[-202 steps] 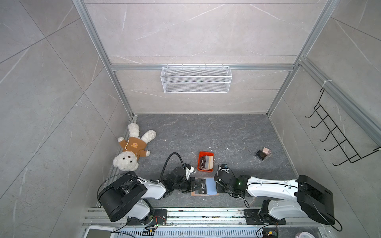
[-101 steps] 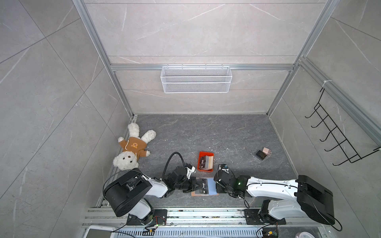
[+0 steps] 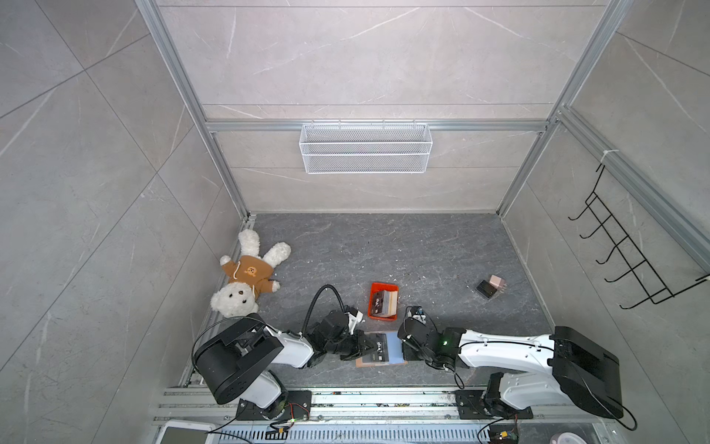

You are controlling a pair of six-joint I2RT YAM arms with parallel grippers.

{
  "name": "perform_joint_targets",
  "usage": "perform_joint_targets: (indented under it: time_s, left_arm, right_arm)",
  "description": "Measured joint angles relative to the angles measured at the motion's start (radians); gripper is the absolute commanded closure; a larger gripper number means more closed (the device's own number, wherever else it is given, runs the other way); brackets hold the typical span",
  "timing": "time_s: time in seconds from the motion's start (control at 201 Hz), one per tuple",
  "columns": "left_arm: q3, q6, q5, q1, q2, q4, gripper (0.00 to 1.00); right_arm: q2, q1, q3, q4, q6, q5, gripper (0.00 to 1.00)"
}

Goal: Put the credit cards into the card holder

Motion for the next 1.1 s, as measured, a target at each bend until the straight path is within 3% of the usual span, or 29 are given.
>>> perform_joint_targets:
  time_s: [0.199,0.443,1.1]
  left_arm:
    - [0.025,0.003,-0.034,-0.002,-0.061,-0.128,0.77]
    - [0.061,0.020,-0.083,-0.003,-0.135,-0.303,0.77]
    - [0.109,0.016,-0.053,-0.004,-0.056,-0.277,0.80]
  right_arm:
    - [0.009,0.000,0.010,-0.013,0.000,0.002,0.90]
    - [0.011,0.001,0.014,-0.019,0.000,0.002,0.90]
    - [0.013,0.004,0.016,-0.020,0.000,0.006,0.90]
